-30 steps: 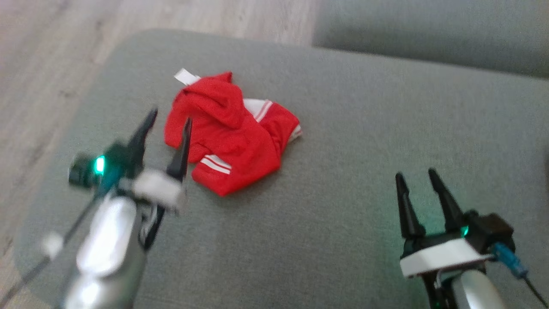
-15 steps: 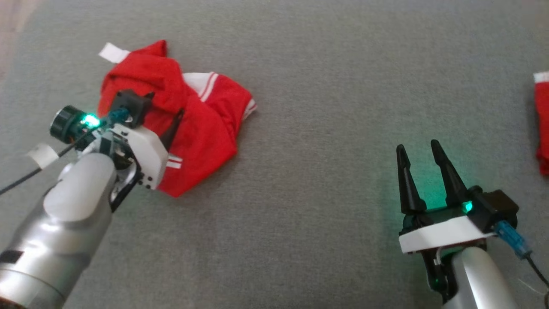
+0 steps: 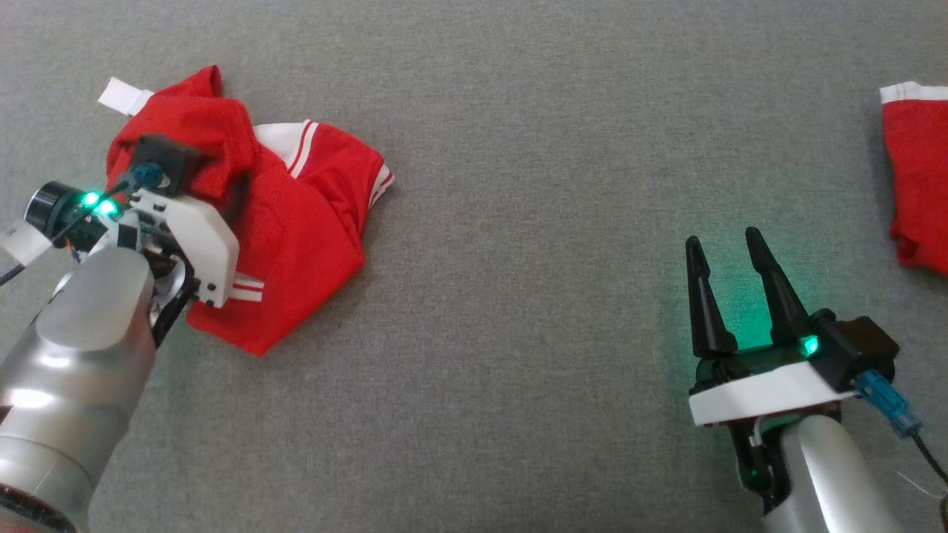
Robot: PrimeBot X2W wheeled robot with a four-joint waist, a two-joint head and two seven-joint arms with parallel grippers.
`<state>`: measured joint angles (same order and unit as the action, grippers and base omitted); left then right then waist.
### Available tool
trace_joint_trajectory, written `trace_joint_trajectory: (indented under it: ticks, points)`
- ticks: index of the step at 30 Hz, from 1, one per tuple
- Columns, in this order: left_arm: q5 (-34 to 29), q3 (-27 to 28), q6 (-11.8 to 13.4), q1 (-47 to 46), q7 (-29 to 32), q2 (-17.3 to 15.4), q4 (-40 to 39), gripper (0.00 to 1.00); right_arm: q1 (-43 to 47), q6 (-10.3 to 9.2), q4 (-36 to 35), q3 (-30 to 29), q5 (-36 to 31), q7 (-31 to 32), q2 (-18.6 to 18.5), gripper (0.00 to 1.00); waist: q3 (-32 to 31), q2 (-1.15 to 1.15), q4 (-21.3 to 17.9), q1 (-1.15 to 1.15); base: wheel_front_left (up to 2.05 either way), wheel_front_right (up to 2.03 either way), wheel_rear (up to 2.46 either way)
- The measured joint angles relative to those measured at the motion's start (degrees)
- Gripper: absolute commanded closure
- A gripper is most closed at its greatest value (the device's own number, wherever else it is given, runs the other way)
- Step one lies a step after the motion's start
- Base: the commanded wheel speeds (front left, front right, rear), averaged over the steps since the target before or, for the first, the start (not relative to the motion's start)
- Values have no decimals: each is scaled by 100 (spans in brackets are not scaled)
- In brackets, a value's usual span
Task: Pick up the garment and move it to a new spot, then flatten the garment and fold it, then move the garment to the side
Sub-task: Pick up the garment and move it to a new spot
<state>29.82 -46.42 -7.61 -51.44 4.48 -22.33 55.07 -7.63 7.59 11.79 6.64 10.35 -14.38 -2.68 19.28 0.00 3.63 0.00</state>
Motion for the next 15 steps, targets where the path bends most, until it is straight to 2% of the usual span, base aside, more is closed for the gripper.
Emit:
trace_joint_trajectory:
  ticks: [1,4,9,15]
  points:
    - [41,2,0,-34,-1,24,71,100,-4,0,-2,-11,0,0,0,0,3,0,-16,0,0,0,0]
    - [46,25,2,-119,-232,92,210,100,1,0,4,-36,0,0,0,0,-28,0,-39,0,0,0,0]
    - [100,181,13,-233,-1031,154,216,100,8,0,53,-41,0,0,0,0,-190,0,-33,0,0,0,0]
    - [194,361,56,-526,-1694,272,-218,100,49,0,137,-13,58,0,0,0,-500,0,12,-1,0,0,0]
